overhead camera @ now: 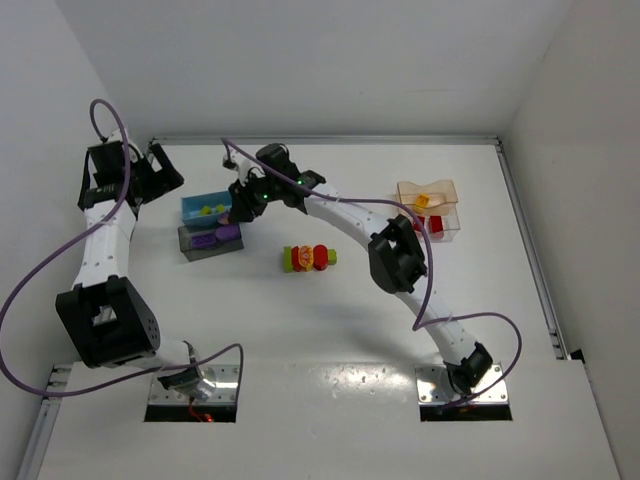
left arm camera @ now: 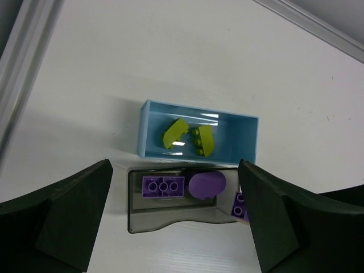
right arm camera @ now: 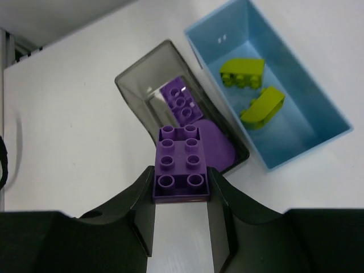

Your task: Sort the legos into containers by color

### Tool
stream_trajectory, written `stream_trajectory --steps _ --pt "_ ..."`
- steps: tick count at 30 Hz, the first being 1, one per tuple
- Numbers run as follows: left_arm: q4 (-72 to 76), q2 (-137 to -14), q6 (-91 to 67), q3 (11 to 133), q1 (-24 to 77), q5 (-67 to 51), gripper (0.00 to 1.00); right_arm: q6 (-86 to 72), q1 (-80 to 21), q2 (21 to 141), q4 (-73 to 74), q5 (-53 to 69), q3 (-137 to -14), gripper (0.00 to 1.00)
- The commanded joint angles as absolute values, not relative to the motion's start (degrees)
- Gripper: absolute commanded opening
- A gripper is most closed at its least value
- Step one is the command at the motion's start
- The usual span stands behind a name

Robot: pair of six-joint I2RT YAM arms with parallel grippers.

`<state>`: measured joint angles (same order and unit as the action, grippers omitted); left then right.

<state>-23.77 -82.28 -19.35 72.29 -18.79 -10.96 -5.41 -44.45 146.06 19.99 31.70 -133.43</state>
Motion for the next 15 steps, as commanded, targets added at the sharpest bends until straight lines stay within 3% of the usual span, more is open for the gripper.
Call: stream_trajectory --steps 1,6,10,15 --pt "-23.6 -80.5 -19.8 71.8 -19.7 -13.6 0.99 -7.6 -45.3 146.5 13.3 30.0 -135.5 0.09" --pt "-23.6 -81.7 -20.4 72.4 -20.2 -15.1 0.99 -8.6 -45.3 147.0 10.5 30.0 -133.7 0.21" --pt "-23.0 -81.7 -19.2 72.4 -20.2 -17.4 0.99 -8.6 -45.8 147.7 8.9 30.0 -133.7 0.44" --pt "-22.5 -82.2 -19.2 72.4 -20.2 -19.9 0.99 -10.4 -45.8 147.7 6.7 30.7 -133.1 0.58"
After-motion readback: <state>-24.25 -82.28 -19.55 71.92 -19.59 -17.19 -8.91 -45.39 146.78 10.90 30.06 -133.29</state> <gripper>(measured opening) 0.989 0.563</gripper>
